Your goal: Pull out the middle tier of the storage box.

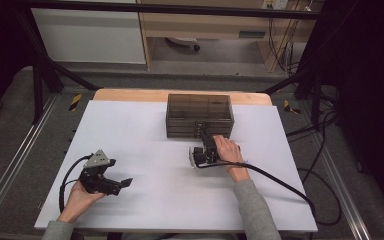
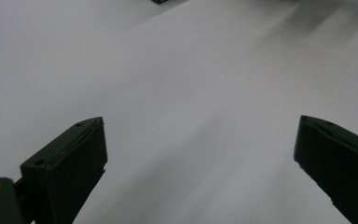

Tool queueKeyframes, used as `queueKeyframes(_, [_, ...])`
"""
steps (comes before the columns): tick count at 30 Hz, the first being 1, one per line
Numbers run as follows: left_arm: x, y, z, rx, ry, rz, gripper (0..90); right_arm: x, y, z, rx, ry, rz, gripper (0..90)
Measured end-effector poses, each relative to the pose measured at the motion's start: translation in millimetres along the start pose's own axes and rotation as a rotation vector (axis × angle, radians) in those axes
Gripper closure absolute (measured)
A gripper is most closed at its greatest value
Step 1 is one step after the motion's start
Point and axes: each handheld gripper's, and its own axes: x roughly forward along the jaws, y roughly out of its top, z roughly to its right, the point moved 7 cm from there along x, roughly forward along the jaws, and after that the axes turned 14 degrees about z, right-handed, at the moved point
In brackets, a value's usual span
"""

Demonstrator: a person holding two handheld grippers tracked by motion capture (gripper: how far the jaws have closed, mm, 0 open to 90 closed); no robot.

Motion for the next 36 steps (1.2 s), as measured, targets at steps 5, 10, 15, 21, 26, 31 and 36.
queueKeyframes(5, [0.0,-0.1,-0.1,0.000,0.000,-0.001,2.3,-0.7,0.4,0.0,0.006,0.002,0.001,81.3])
queueKeyframes(10, [0.0,0.0,-0.1,0.000,0.000,0.000,2.3,-2.0,0.9,-0.1,0.007,0.007,0.003,81.3])
queueKeyframes(15, [0.1,-0.1,0.2,0.001,-0.001,-0.001,2.3,-3.8,1.5,-0.5,0.010,0.009,0.004,81.3])
queueKeyframes(21, [0.1,-0.2,0.2,0.001,-0.001,-0.002,2.3,-6.0,2.3,-0.6,0.007,0.013,0.007,81.3])
queueKeyframes(26, [0.4,-0.3,0.8,0.001,-0.004,-0.003,2.3,-8.5,3.4,-0.8,0.005,0.017,0.011,81.3])
queueKeyframes(31, [0.6,-0.4,1.0,0.002,-0.005,-0.005,2.3,-10.5,4.0,0.3,0.001,0.025,0.014,81.3])
queueKeyframes(36, [0.2,-0.1,0.7,0.002,-0.004,-0.003,2.3,-13.2,4.6,1.8,-0.003,0.029,0.017,81.3])
